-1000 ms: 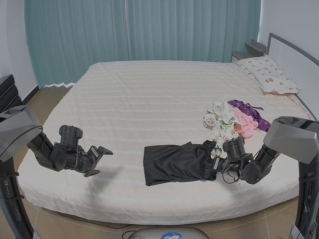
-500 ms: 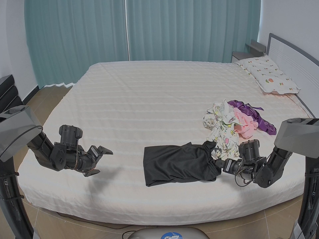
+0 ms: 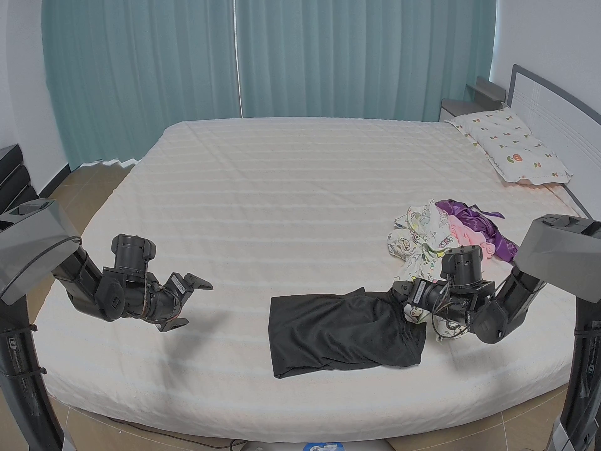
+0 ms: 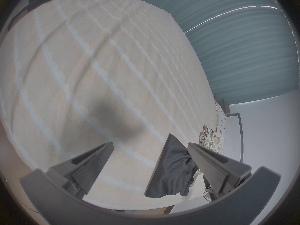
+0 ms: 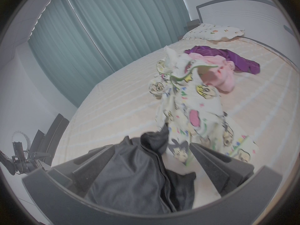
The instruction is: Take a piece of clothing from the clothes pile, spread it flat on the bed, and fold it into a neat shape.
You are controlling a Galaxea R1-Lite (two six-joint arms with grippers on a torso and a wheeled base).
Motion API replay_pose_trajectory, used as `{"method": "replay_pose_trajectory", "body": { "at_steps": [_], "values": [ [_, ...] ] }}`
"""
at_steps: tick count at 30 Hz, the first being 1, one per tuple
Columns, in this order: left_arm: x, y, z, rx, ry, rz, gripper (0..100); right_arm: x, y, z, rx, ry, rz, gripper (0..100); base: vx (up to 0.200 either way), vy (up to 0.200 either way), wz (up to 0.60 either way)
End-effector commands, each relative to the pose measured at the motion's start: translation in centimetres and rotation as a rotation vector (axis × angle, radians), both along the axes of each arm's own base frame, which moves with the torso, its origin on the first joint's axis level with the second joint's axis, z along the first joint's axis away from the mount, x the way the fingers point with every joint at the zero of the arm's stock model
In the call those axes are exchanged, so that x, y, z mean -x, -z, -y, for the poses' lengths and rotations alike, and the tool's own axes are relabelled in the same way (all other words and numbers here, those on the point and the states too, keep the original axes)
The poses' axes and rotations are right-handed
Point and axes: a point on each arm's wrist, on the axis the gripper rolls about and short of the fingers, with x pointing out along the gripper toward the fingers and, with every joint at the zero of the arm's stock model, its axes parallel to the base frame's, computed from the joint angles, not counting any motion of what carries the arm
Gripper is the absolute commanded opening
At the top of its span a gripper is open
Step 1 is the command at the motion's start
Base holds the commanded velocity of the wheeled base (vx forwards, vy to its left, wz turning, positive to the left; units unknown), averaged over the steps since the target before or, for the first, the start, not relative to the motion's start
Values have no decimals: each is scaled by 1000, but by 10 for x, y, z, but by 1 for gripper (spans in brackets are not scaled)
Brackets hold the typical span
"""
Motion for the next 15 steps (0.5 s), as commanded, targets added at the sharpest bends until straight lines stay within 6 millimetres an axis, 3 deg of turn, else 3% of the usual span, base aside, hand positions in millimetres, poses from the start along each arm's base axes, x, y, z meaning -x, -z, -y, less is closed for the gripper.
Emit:
{"method": "replay_pose_trajectory", "body": {
  "at_steps": [1,7,8,15],
  "values": [
    [0,1,0,1,-3,-3,100,-16,27,-11,7,-13,-23,100,0,0,0],
    [0,1,0,0,-2,-4,100,-31,33,-18,-3,-47,-54,100,0,0,0],
    [0,1,0,0,-2,-4,100,-32,33,-20,-4,-53,-58,0,0,0,0],
    [0,1,0,0,-2,-4,100,-36,38,-25,5,-60,-84,0,0,0,0]
  ]
}}
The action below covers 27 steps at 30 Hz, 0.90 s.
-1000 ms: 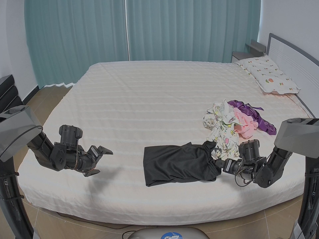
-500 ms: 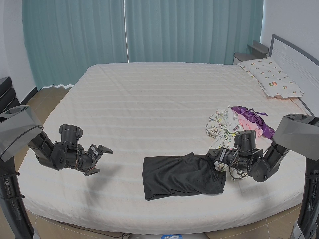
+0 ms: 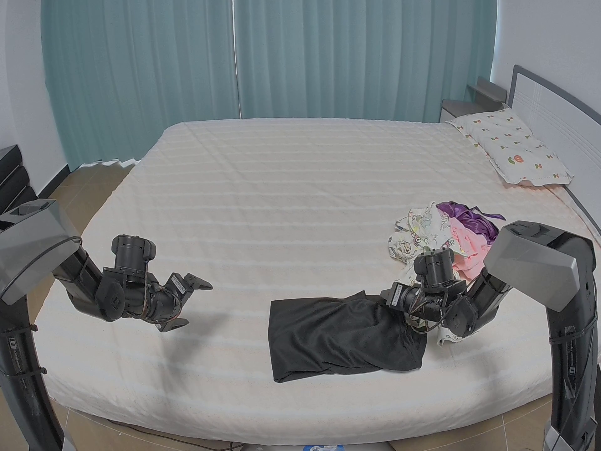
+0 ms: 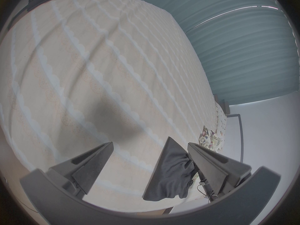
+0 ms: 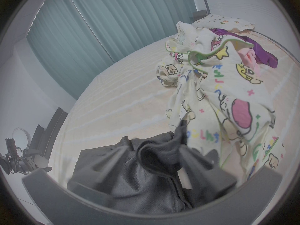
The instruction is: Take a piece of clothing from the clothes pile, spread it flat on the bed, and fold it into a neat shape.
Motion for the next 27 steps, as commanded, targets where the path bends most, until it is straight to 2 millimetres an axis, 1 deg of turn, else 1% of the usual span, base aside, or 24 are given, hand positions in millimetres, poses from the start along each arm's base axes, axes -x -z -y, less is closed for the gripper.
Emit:
{"method": "replay_pose_trajectory", "body": {
  "at_steps": [1,5,6,7,8,9,10,11,16,19,20,22,24,26,27],
  "values": [
    [0,0,0,0,0,-1,100,-3,3,0,-3,5,2,0,0,0,0],
    [0,0,0,0,0,-1,100,-7,-3,7,-37,52,9,0,0,0,0],
    [0,0,0,0,0,-1,100,-10,-12,18,-73,98,18,0,0,0,0],
    [0,1,0,0,0,-3,100,-11,-13,21,-81,109,19,0,0,0,0],
    [0,1,0,0,0,-3,100,-13,-14,28,-96,138,19,0,0,0,0],
    [0,1,0,0,0,-3,100,-13,-14,28,-96,138,19,0,0,0,0],
    [0,1,0,0,0,-3,100,-16,-15,36,-120,170,19,0,0,0,0],
    [0,0,0,0,0,-1,100,-17,-14,40,-136,187,15,0,0,0,0],
    [0,1,0,0,0,-3,100,-18,-9,45,-207,219,-13,0,0,0,0],
    [0,1,0,0,0,-3,100,-23,-6,48,-233,234,-6,0,0,0,0],
    [0,1,0,0,0,-3,100,-24,-7,48,-237,236,-2,100,0,0,0],
    [0,1,0,0,0,-3,100,-28,-9,52,-266,261,10,100,0,0,0],
    [0,1,0,0,0,-3,100,-27,-8,52,-272,264,2,100,0,0,0],
    [0,0,0,0,0,-1,100,-26,-10,52,-274,265,5,100,0,0,0],
    [0,0,0,0,0,-1,100,-24,-14,55,-276,267,8,100,0,0,0]
  ]
}}
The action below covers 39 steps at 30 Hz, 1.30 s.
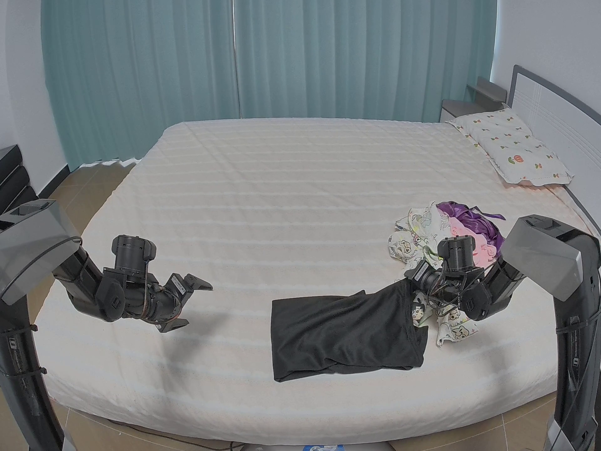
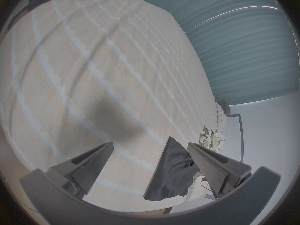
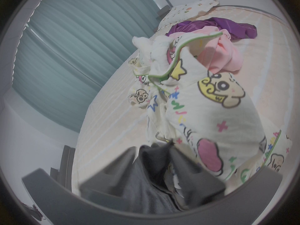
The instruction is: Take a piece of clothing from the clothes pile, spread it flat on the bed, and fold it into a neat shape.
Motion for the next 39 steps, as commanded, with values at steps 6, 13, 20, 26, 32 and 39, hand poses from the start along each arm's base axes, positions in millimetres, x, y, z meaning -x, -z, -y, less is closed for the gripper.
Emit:
{"method": "replay_pose_trajectory", "body": {
  "at_steps": [6,13,20,26,32,39],
  "values": [
    [0,0,0,0,0,-1,100,29,-46,14,-48,-67,34,100,0,0,0],
    [0,0,0,0,0,-1,100,83,-36,5,12,-227,-84,100,0,0,0],
    [0,0,1,0,1,-1,100,109,-9,3,47,-318,-207,100,0,0,0],
    [0,1,1,-1,0,-3,100,116,3,-2,81,-372,-240,100,0,0,0],
    [-1,1,1,-1,0,-1,100,120,8,-7,113,-417,-251,100,0,0,0],
    [-1,1,1,-1,0,-3,100,121,17,-14,154,-441,-266,0,0,0,0]
  ]
}}
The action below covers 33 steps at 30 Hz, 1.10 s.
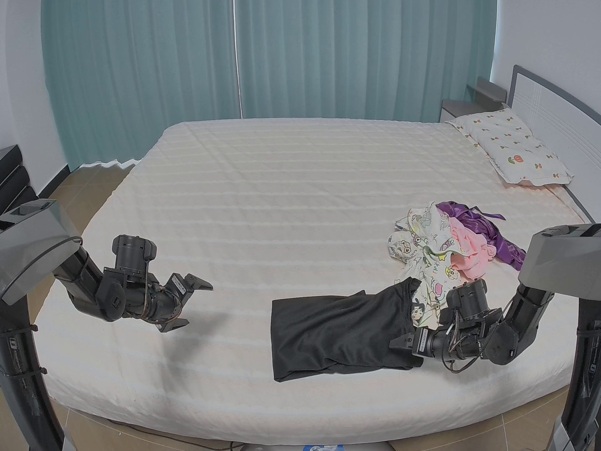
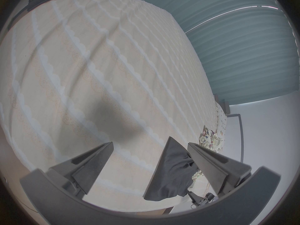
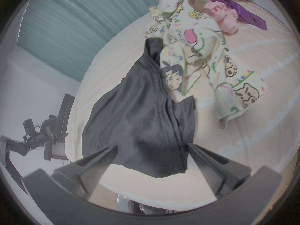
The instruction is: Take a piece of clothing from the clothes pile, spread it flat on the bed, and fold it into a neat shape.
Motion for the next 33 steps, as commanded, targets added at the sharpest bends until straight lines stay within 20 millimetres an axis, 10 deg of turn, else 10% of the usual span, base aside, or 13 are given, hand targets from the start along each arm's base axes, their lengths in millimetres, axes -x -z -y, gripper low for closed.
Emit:
{"method": "replay_pose_trajectory", "body": {
  "at_steps": [1,32,33],
  "values": [
    [0,1,0,0,0,-3,100,2,8,-1,47,1,-10,0,0,0,0],
    [0,1,0,0,0,-3,100,19,2,40,131,30,-23,0,0,0,0],
    [0,1,0,1,1,-3,100,18,2,40,130,31,-22,100,0,0,0]
  ]
}}
